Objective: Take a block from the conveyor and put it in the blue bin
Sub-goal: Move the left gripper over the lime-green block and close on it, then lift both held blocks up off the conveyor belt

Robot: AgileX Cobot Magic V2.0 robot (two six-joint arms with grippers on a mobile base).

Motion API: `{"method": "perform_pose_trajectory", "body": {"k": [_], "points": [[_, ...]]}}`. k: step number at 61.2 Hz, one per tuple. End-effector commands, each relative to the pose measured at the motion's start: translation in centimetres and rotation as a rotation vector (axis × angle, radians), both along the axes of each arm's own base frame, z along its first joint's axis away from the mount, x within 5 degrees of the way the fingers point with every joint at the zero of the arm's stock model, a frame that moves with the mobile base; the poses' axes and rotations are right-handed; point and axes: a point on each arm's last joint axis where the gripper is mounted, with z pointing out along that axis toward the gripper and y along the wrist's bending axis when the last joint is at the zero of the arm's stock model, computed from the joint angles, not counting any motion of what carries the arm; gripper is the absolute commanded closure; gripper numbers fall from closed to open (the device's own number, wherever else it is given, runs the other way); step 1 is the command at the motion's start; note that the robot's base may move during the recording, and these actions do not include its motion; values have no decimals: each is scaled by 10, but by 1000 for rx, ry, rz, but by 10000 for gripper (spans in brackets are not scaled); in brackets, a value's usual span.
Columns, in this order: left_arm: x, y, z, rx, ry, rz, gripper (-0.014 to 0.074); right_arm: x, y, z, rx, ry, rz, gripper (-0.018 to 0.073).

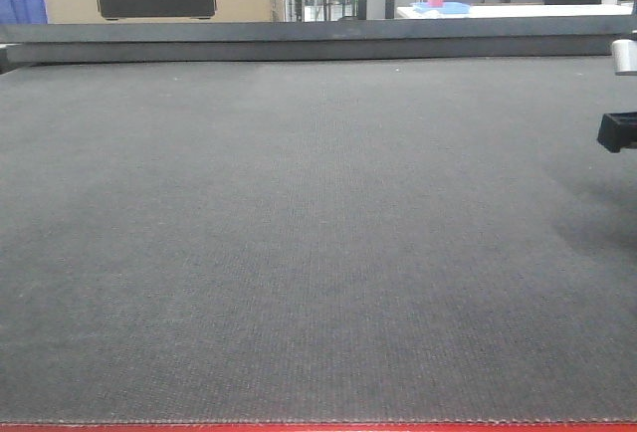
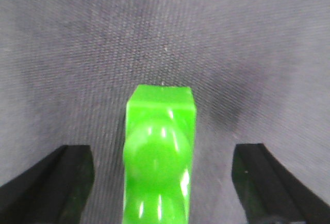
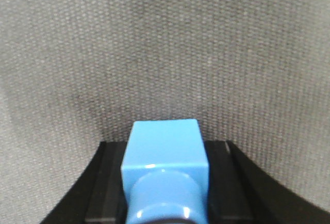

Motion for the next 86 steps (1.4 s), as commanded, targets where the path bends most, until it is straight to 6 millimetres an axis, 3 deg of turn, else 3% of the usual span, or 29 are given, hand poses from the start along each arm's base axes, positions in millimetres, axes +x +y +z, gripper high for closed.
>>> {"method": "perform_pose_trajectory", "body": {"k": [1, 15, 22, 32, 46, 64, 78, 86], "points": [[5, 2, -7, 0, 12, 2, 174, -1, 0, 1, -5, -3, 10, 721], [8, 3, -14, -1, 13, 1, 245, 0, 1, 1, 2, -8, 5, 721], [7, 3, -14, -2, 25, 2, 405, 0, 0, 1, 1, -13, 5, 721], [7, 3, -12, -1, 22, -2, 708, 0, 0, 4, 0, -35, 4, 721], [1, -6, 16, -8, -86, -106, 707, -5, 0, 27, -7, -143, 23, 721], [-27, -42, 62, -40, -531, -170, 707, -16, -1, 67, -42, -466, 55, 721], [-65, -72, 77, -71, -881, -204, 707, -47, -2, 81, -66, -722, 31, 721], [-93, -84, 81, -139, -1002, -197, 707, -75, -3, 77, -82, -873, 13, 721]]}}
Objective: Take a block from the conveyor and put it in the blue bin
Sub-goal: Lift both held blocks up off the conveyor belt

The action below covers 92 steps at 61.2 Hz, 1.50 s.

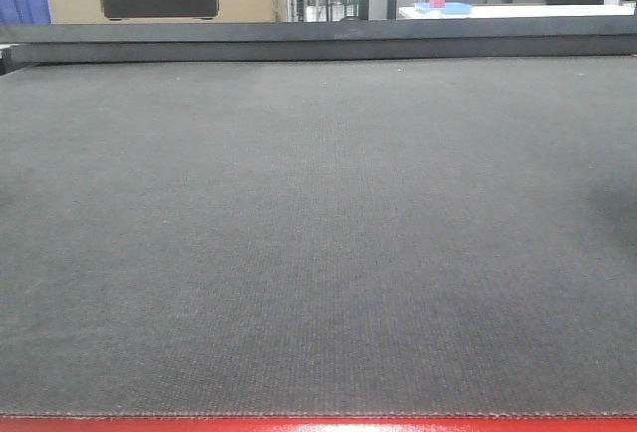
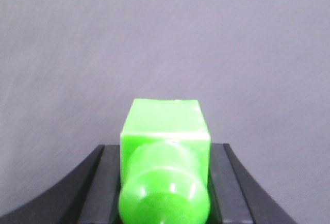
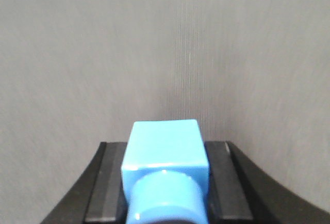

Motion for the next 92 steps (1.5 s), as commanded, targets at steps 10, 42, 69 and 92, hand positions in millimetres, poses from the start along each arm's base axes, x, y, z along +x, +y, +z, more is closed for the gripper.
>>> {"method": "perform_pose_trajectory", "body": {"k": [10, 42, 69, 92], "points": [[-47, -7, 9, -60, -159, -25, 707, -51, -1, -3, -15, -225, -14, 721], [-133, 2, 54, -94, -530, -37, 707, -119, 1, 42, -18, -574, -16, 721], [-148, 6, 59, 77, -608, -45, 707, -144, -1, 61, -69, -787, -19, 721], [-148, 7, 59, 88, -608, -45, 707, -144, -1, 60, -68, -775, -18, 721]]}}
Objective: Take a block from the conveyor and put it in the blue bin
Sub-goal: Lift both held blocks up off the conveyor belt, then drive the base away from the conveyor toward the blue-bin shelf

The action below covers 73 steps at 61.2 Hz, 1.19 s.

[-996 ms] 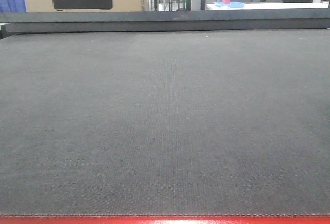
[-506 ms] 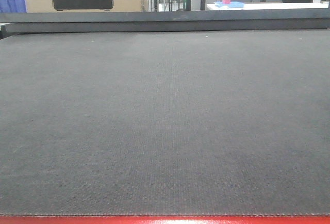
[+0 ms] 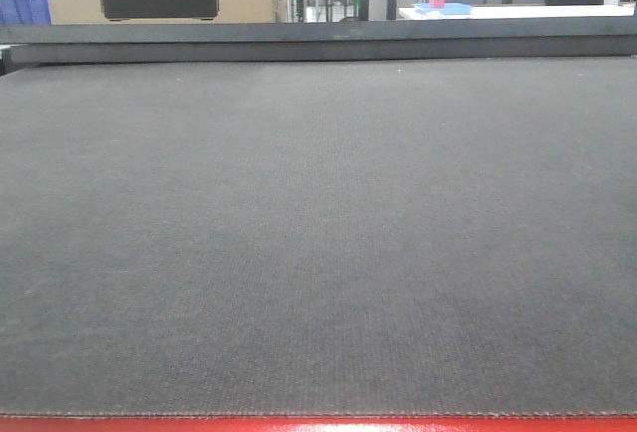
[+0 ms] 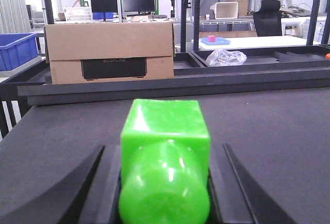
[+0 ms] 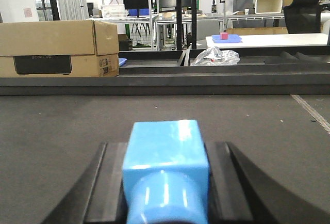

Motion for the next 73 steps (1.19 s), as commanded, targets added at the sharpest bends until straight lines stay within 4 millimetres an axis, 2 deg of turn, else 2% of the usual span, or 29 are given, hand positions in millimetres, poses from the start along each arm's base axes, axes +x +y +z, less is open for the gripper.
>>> {"method": "perform_pose_trajectory", "body": {"k": [1, 73], "points": [[-1, 0, 1, 0, -15, -5, 707, -1, 0, 3, -15, -24, -2, 721], [-1, 0, 1, 0, -15, -5, 707, -1, 0, 3, -15, -24, -2, 721]]}}
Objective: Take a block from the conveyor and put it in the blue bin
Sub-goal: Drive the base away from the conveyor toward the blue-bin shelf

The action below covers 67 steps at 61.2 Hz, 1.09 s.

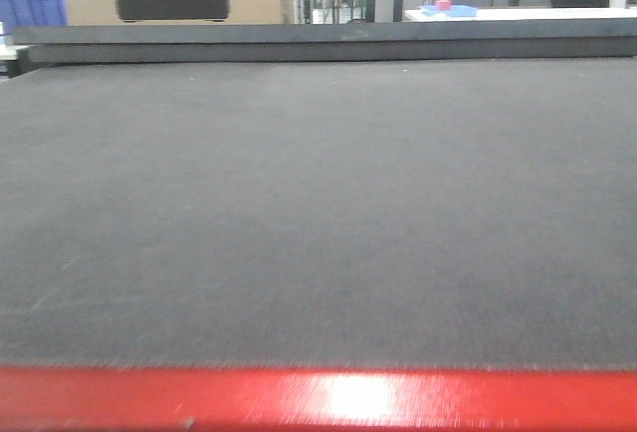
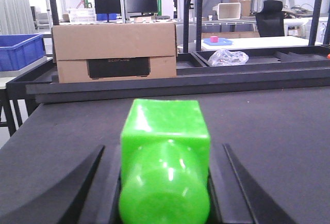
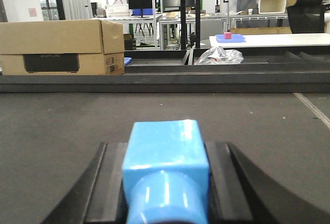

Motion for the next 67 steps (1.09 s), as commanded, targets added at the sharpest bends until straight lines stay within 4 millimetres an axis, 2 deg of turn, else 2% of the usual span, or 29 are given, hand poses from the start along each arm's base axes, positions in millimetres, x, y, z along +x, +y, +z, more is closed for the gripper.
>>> {"method": "perform_pose_trajectory", "body": {"k": [1, 67], "points": [[-1, 0, 1, -1, -15, -5, 707, -1, 0, 3, -15, -28, -2, 721], [-2, 0, 1, -2, -17, -5, 707, -1, 0, 3, -15, -30, -2, 721]]}}
